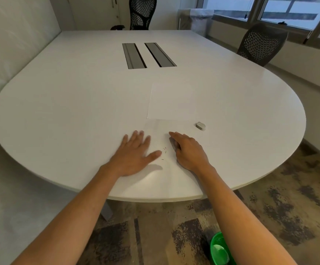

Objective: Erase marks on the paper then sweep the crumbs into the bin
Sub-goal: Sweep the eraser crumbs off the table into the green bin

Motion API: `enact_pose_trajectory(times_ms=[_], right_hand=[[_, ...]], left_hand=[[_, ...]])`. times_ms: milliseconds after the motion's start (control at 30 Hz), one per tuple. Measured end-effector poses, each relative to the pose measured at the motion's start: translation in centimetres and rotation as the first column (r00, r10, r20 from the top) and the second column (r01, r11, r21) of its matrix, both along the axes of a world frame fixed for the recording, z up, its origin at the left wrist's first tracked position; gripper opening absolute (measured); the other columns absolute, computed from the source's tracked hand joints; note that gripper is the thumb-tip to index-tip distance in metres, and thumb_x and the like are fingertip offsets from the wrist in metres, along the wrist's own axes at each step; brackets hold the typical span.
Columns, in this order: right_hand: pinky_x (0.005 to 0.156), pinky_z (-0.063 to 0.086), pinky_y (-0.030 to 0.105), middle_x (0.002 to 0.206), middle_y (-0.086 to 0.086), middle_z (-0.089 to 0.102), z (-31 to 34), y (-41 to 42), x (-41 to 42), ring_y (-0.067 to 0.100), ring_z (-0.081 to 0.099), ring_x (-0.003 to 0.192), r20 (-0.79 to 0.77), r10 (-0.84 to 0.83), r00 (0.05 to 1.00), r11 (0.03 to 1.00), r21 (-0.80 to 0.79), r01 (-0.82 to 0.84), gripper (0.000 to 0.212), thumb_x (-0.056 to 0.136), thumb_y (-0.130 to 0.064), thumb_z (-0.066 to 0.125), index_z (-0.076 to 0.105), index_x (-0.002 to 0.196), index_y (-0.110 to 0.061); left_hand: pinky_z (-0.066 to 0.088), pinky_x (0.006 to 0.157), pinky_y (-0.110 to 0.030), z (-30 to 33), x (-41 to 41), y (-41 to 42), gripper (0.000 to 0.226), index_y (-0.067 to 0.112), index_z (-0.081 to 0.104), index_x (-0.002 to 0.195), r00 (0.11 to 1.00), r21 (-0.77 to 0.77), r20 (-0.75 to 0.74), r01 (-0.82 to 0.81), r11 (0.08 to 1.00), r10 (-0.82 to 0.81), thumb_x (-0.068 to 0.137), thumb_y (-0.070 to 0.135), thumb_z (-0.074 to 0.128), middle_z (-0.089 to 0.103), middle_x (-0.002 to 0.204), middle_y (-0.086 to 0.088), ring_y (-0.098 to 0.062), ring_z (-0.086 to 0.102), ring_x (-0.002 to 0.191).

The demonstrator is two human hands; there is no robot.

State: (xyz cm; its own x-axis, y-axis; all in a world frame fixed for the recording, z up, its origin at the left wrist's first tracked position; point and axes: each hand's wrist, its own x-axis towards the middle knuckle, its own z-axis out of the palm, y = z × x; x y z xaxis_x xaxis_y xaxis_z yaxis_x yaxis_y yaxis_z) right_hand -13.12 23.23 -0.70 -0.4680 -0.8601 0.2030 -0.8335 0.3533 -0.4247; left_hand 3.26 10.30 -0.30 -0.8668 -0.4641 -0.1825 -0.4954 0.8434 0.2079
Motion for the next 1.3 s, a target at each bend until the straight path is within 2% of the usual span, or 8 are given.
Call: enact_pose_trajectory(times_ms=[133,233,333,500,767,1000,1167,1300], right_hand=[[0.089,0.042,0.036,0.133,-0.002,0.056,0.1,0.2,-0.1,0.023,0.05,0.119,0.032,0.006,0.999,1.0,-0.012,-0.006,0.042,0.1,-0.019,0.035,0.041,0.142,-0.024],[0.084,0.041,0.034,0.124,0.0,0.06,0.1,0.2,-0.2,0.025,0.052,0.114,0.056,0.007,0.998,1.0,-0.026,-0.006,0.041,0.1,-0.02,0.036,0.043,0.14,-0.023],[0.078,0.039,0.032,0.113,0.0,0.061,0.1,0.2,-0.2,0.025,0.054,0.106,0.058,-0.002,0.998,0.999,-0.035,0.004,0.039,0.101,-0.022,0.033,0.043,0.139,-0.024],[0.078,0.037,0.03,0.117,0.001,0.059,-0.2,0.1,-0.4,0.025,0.053,0.109,0.059,-0.016,0.998,1.0,-0.009,0.016,0.043,0.099,-0.018,0.035,0.04,0.141,-0.027],[0.072,0.042,0.031,0.099,0.002,0.064,-0.4,-0.2,-0.5,0.023,0.057,0.093,0.101,-0.023,0.995,0.998,-0.053,0.028,0.047,0.093,-0.013,0.042,0.046,0.137,-0.027],[0.059,0.043,0.032,0.065,-0.007,0.051,-0.3,0.0,-0.7,0.016,0.046,0.062,0.155,0.028,0.988,0.993,-0.118,-0.009,0.033,0.087,-0.008,0.043,0.055,0.092,-0.039],[0.071,0.048,0.033,0.084,-0.001,0.062,-0.4,-0.1,-0.8,0.021,0.056,0.078,0.169,-0.01,0.985,0.993,-0.114,0.03,0.043,0.091,-0.009,0.043,0.055,0.129,-0.024],[0.074,0.052,0.035,0.088,0.0,0.066,-0.6,-0.2,-0.8,0.023,0.059,0.083,0.181,-0.026,0.983,0.992,-0.119,0.048,0.044,0.09,-0.01,0.045,0.054,0.13,-0.027]], left_hand=[[-0.014,0.115,-0.018,0.7,-0.7,4.1,0.091,0.029,0.003,0.155,0.973,0.214,-0.126,0.218,0.952,-0.195,0.081,0.082,-0.001,-0.009,0.161,0.012,0.002,-0.017,0.143],[0.003,0.102,0.005,2.0,-0.6,4.6,0.065,0.027,0.022,0.152,0.933,0.494,-0.36,0.178,0.851,0.014,0.094,0.056,0.028,0.011,0.153,0.022,0.014,0.005,0.136],[0.012,0.12,-0.024,1.7,-0.8,1.6,0.072,0.016,0.04,0.147,0.831,0.341,-0.517,-0.019,0.94,0.204,0.093,0.063,0.033,0.032,0.157,0.002,-0.002,0.02,0.144],[-0.003,0.121,-0.045,-0.2,0.5,-1.7,0.1,0.008,0.012,0.155,0.947,-0.016,-0.102,-0.308,0.951,0.305,0.082,0.076,0.004,0.006,0.163,-0.013,-0.024,-0.002,0.151],[-0.013,0.119,-0.045,-0.2,-0.7,6.7,0.099,0.021,-0.011,0.154,0.999,0.02,-0.006,-0.044,0.999,0.044,0.075,0.081,-0.007,-0.023,0.159,-0.005,-0.019,-0.028,0.144],[-0.001,0.117,-0.029,1.2,-1.3,9.1,0.081,0.032,-0.005,0.153,0.902,0.493,-0.37,-0.01,0.87,0.22,0.086,0.07,0.019,-0.016,0.152,0.024,0.005,-0.017,0.141],[-0.002,0.122,-0.04,0.7,1.1,4.1,0.096,0.016,0.002,0.156,0.898,0.114,-0.25,-0.344,0.932,0.362,0.081,0.076,0.005,-0.003,0.164,-0.003,-0.018,-0.01,0.15],[-0.009,0.12,-0.046,-0.5,1.5,5.2,0.111,0.007,-0.011,0.152,0.956,-0.031,-0.029,-0.292,0.956,0.291,0.072,0.084,-0.012,-0.016,0.161,-0.015,-0.027,-0.02,0.147]])
